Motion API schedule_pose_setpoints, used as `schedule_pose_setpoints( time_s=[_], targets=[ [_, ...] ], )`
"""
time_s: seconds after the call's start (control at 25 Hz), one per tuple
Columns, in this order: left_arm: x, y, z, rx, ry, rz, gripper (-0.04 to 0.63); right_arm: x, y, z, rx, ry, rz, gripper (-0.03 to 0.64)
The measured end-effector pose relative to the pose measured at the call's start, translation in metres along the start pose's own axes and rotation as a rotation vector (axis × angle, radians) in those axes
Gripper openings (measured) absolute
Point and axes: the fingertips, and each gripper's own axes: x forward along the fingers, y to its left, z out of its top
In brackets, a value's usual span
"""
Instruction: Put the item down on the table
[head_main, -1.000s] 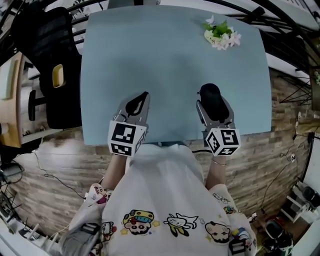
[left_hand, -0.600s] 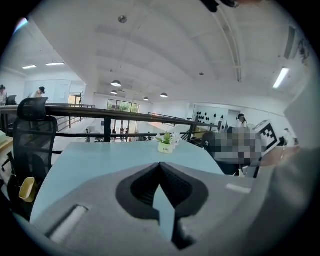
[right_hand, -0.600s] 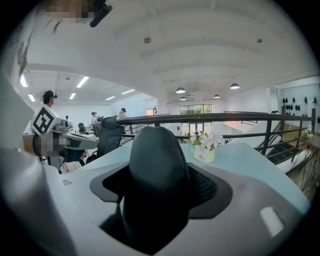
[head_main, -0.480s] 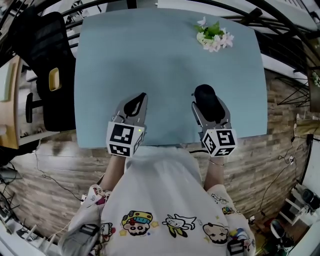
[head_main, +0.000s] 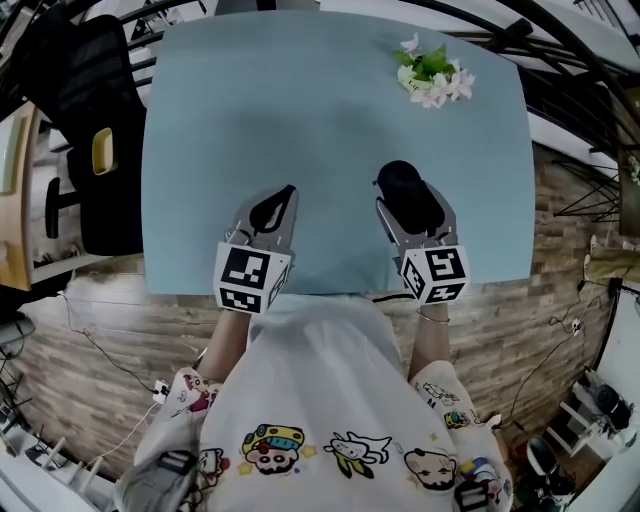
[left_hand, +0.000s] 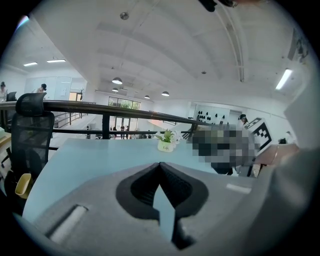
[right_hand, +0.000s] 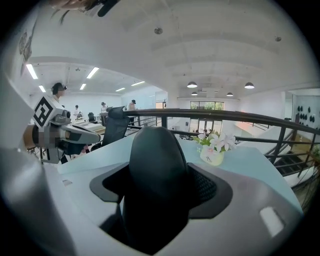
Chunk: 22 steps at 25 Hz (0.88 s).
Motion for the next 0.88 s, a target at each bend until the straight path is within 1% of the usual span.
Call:
schedule_pose_setpoints(
  time_s=[0.36, 0.64, 0.88],
  targets=[
    [0.017, 0.007, -0.007, -0.004, 0.028, 0.005, -0.002, 0.049, 0.003, -0.018, -0.116, 0.105, 0.076, 0.360],
    [0.025, 0.009, -0.013, 0.000, 0.040, 0.007, -0.002, 0.079, 0.012, -0.043, -0.217, 0.199, 0.135, 0.360],
    [0.028, 0.009, -0.020, -0.009, 0.059, 0.005, -0.002, 0.099, 0.023, -0.065, -0.266, 0.271, 0.183, 0.360]
  ],
)
